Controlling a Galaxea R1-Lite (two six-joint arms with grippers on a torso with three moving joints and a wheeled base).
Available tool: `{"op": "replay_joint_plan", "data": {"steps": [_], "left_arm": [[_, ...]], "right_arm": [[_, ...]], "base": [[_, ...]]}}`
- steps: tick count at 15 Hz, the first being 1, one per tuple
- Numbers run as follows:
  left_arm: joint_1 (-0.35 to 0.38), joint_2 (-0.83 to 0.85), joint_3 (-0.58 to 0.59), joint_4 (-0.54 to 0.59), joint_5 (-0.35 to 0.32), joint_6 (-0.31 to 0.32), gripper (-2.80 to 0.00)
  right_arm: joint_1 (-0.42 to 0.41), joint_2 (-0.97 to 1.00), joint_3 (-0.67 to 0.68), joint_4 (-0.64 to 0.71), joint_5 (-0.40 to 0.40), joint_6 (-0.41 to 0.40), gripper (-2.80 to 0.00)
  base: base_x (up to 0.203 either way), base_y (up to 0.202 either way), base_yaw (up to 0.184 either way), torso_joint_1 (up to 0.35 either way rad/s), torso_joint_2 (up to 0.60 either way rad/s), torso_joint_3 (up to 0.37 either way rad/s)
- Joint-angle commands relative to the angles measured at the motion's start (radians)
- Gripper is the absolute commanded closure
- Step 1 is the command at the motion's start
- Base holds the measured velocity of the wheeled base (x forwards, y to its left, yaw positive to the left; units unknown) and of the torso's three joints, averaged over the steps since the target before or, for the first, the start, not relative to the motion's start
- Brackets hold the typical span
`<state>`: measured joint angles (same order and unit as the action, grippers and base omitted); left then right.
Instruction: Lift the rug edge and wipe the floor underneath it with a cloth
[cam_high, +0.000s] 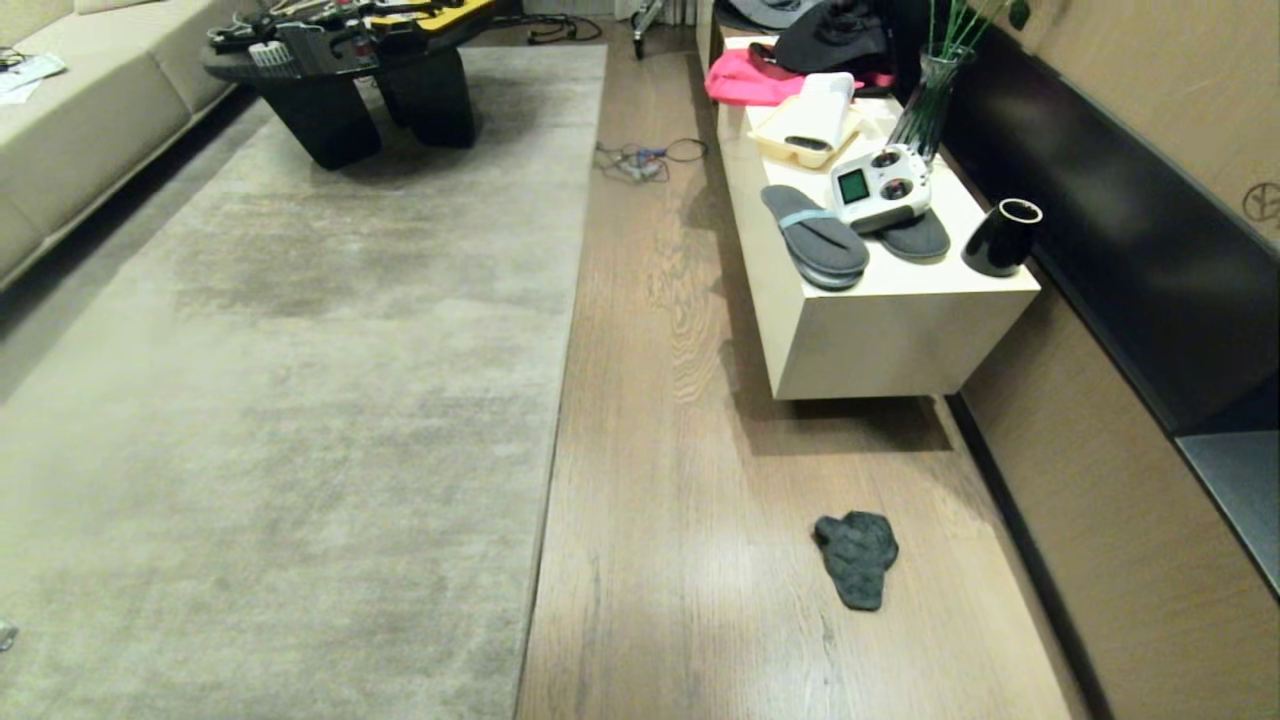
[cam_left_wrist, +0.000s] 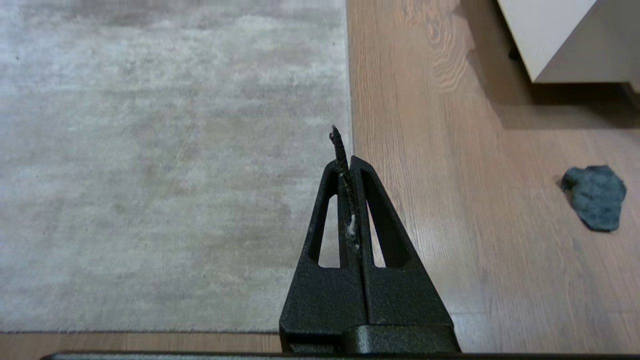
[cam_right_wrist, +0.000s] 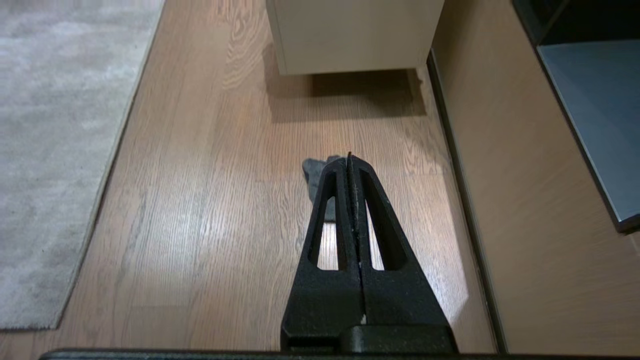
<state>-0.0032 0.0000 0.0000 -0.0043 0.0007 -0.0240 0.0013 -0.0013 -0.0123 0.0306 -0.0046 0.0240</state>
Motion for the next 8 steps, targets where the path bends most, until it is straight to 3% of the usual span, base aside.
{"op": "replay_joint_plan", "data": {"steps": [1,8], "left_arm": [[0.000,0.002,0.000,0.000,-0.001,0.000,0.00],[0.000,0.002,0.000,0.000,0.001,0.001,0.00]], "right_arm": [[0.000,0.001,0.000,0.000,0.000,0.001,0.00],[0.000,0.001,0.000,0.000,0.000,0.001,0.00]], "base": [[0.000,0.000,0.000,0.007,0.00,0.212],[0.000,0.000,0.000,0.001,0.00,0.202]]}}
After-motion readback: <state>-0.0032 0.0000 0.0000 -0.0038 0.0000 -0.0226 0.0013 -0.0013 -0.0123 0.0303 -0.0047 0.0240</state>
